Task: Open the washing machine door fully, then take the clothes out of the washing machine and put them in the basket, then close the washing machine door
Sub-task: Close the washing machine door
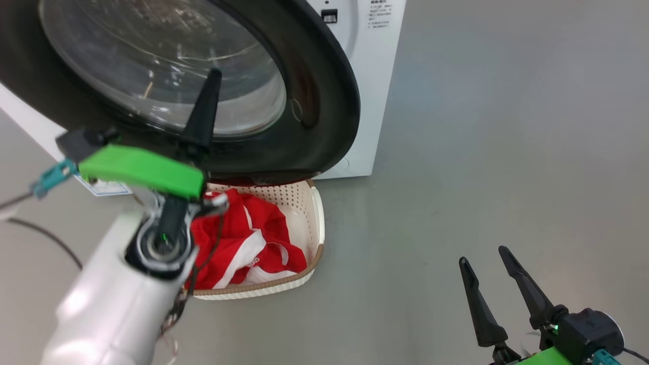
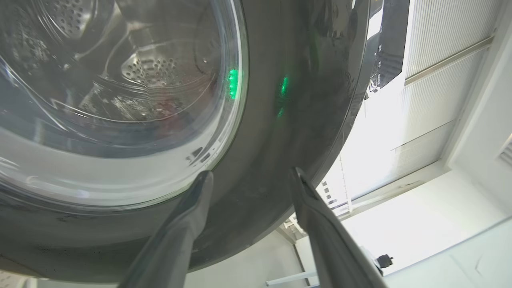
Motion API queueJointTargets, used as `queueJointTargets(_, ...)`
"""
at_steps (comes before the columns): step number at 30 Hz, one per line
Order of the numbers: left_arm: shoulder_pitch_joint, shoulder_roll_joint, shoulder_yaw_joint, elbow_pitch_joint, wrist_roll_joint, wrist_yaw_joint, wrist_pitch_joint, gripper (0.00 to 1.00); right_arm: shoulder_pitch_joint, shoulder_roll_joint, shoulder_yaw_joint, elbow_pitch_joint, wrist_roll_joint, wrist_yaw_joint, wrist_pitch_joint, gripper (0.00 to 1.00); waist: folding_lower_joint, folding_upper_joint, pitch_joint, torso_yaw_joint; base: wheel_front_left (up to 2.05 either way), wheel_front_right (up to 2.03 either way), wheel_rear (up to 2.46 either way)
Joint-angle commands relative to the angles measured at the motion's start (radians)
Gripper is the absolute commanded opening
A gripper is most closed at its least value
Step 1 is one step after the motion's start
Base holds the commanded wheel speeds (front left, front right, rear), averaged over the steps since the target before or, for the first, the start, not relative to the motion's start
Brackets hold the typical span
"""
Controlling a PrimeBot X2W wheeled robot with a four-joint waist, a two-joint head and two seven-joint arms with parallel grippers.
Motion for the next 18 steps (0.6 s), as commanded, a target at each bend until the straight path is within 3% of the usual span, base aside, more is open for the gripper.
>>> queueJointTargets(1,0.014,0.054,0.015,-0.063,0.049,0.024,-0.039,1.0,-0.002,-0.008,0.022,-0.021,0.011,0.003,-0.014,1.0,0.0,0.0,-0.015,0.012,0.0,0.0,0.0)
queueJointTargets(9,0.184,0.149,-0.019,-0.243,0.36,0.153,-0.151,1.0,0.014,-0.008,0.026,-0.01,0.023,0.003,-0.021,1.0,0.0,0.0,-0.062,0.025,0.0,0.0,0.0)
queueJointTargets(15,0.336,0.126,0.068,-0.358,0.644,0.268,-0.156,1.0,0.028,-0.008,0.031,-0.003,0.029,0.003,-0.027,1.0,0.0,0.0,-0.108,0.022,0.0,0.0,0.0)
queueJointTargets(18,0.414,0.098,0.11,-0.412,0.772,0.301,-0.156,1.0,0.035,-0.008,0.032,-0.001,0.03,0.003,-0.028,1.0,0.0,0.0,-0.126,0.022,0.0,0.0,0.0)
